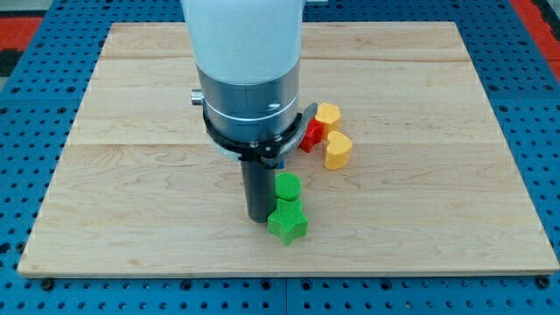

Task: Place the green circle to the bottom side of the yellow heart

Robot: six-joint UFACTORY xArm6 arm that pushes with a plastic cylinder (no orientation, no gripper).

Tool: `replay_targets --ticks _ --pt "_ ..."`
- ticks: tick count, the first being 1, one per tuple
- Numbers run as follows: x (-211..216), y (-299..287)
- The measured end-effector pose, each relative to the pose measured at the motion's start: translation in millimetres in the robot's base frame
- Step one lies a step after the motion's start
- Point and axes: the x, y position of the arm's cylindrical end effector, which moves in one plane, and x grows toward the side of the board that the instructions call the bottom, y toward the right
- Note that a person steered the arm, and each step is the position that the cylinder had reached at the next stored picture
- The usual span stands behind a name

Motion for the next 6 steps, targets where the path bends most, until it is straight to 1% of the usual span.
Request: replay_targets --ticks 1,2,3,4,5,6 --pt "-1.4 1.1" --pt "-15.6 9.9" --pt "-21.0 18.7" --pt "-21.5 30.0" --pt "-21.2 74.4" --pt "-21.2 82.9"
